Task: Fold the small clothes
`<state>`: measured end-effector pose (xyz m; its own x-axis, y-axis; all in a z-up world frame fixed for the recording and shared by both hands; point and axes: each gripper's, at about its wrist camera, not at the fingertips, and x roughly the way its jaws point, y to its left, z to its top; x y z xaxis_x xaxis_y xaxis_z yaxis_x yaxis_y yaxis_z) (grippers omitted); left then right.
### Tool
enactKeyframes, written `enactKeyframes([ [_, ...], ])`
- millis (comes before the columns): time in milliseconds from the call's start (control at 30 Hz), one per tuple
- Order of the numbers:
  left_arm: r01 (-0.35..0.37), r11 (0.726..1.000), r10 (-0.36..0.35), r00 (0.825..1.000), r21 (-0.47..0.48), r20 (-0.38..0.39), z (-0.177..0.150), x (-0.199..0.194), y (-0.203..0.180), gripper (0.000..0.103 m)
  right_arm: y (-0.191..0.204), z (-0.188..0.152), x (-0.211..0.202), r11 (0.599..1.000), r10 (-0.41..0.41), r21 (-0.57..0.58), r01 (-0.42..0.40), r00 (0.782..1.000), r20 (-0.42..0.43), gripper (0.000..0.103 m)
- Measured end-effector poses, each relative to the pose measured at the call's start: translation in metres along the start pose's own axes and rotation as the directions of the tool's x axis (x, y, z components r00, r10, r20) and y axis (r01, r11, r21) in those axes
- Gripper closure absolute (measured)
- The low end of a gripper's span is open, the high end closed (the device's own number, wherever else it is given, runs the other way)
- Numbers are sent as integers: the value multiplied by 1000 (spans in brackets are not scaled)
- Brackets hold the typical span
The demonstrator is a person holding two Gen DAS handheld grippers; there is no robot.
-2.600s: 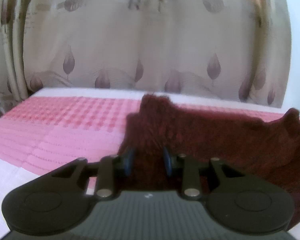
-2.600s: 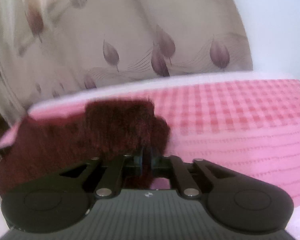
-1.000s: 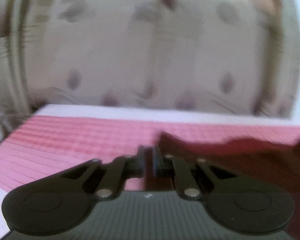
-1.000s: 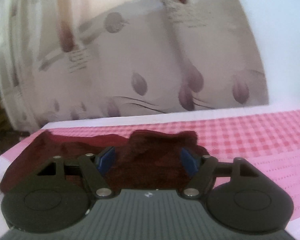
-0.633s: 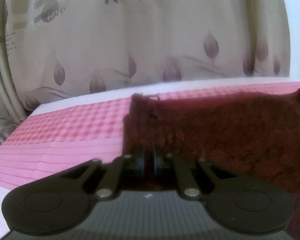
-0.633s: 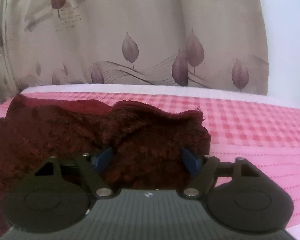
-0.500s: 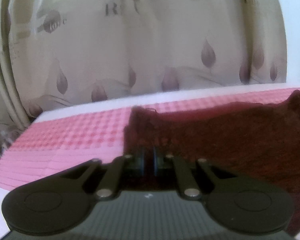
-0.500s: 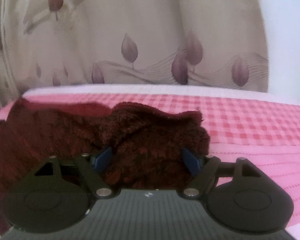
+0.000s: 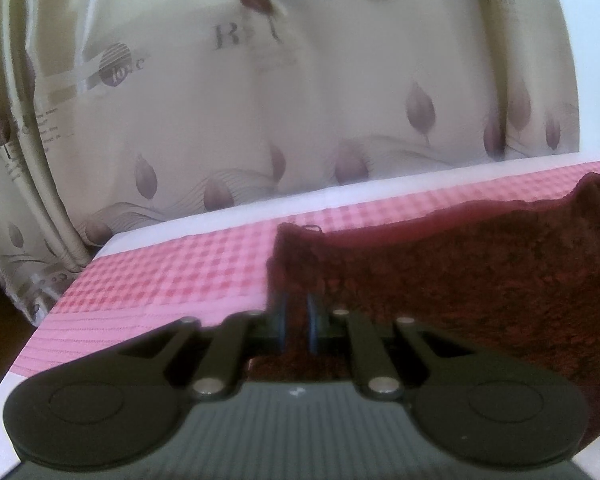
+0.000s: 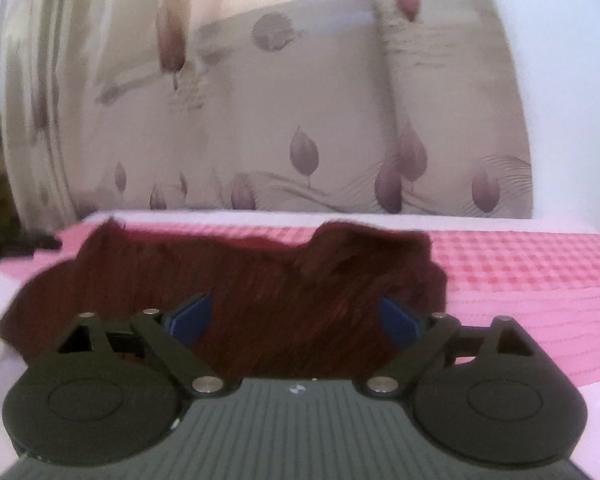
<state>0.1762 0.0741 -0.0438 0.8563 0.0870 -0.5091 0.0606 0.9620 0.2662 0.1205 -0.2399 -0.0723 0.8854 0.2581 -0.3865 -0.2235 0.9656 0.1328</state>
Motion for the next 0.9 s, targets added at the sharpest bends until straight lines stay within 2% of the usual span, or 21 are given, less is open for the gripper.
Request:
enactKeyframes([
  [133, -8, 1000, 8, 1000, 10, -9, 1, 2, 1, 92, 12, -8, 8, 997, -47, -54, 46, 999, -22, 10],
  [233, -10, 1000, 10, 1000, 12, -19, 2, 6, 2, 89, 14, -8, 14, 996, -65, -66, 63, 997, -34, 4],
  [300, -17, 1000, 18, 1000, 17, -23, 3, 10, 3, 73, 15, -9, 16, 995, -73, -74, 70, 996, -46, 3],
  [367, 4, 1000, -3, 1000, 12, -10, 5, 13, 8, 36, 16, -10, 16, 994, -74, -81, 70, 996, -46, 2],
  [400, 20, 1000, -20, 1000, 0, -2, 6, 15, 13, 32, 16, -10, 16, 994, -73, -79, 69, 996, -46, 2],
  [467, 63, 997, -63, 998, -34, -10, 10, 22, 25, 31, 15, -10, 16, 995, -70, -73, 66, 997, -45, 1],
  [633, 78, 995, -81, 995, -57, -62, 16, 43, 45, 32, 14, -11, 17, 996, -64, -66, 61, 997, -49, 0],
  [733, 139, 987, -145, 986, -78, -80, 17, 52, 59, 32, 13, -10, 17, 996, -63, -67, 60, 997, -49, 0],
  [800, 204, 974, -214, 970, -96, -111, 18, 62, 67, 32, 13, -10, 18, 996, -63, -66, 60, 997, -52, 0],
  [867, 293, 947, -311, 938, -134, -153, 16, 77, 76, 32, 13, -10, 18, 996, -64, -64, 60, 997, -53, 0],
  [900, 314, 937, -337, 925, -151, -172, 14, 83, 79, 32, 13, -10, 18, 996, -64, -63, 61, 996, -54, 0],
])
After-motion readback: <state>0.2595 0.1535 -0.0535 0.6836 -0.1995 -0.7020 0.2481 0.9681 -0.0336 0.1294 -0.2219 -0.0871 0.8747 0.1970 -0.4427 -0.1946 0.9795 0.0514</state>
